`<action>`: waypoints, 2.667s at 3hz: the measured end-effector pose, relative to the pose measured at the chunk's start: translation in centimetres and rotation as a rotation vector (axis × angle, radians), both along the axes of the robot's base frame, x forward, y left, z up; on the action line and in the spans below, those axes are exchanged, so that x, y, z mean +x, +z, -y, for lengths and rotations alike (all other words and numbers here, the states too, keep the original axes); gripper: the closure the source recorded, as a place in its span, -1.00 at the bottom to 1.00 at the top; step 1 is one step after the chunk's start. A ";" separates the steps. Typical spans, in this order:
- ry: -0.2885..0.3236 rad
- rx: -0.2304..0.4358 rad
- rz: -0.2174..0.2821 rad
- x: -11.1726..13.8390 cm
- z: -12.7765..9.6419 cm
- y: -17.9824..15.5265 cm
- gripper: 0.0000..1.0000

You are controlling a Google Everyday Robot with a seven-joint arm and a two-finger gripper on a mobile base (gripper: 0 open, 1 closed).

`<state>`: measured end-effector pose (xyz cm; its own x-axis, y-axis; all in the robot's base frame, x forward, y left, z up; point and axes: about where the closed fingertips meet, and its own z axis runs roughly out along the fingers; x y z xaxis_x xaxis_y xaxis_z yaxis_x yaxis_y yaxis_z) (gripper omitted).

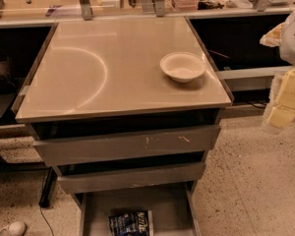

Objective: Pick blue chip bag from bottom drawer and place on counter

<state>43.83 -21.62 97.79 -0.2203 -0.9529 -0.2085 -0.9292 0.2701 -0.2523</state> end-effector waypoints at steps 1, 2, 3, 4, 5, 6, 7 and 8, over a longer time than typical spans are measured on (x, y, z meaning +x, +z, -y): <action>0.000 0.000 0.000 0.0 0.0 0.0 -1.00; -0.008 0.022 -0.018 -0.4 -0.7 -1.7 -1.00; -0.019 0.060 -0.063 -0.6 -2.9 -6.1 -1.00; -0.003 0.058 -0.126 -1.9 -5.2 -13.2 -1.00; -0.003 0.059 -0.124 -1.9 -5.2 -13.1 -1.00; 0.003 0.099 -0.162 -2.7 -6.3 -14.6 -1.00; -0.007 0.196 -0.257 -4.2 -10.8 -20.2 -1.00; -0.027 0.251 -0.359 -5.7 -15.1 -28.3 -1.00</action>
Offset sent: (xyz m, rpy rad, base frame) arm -0.0107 0.0183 -0.0513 0.0571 0.0692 -0.0203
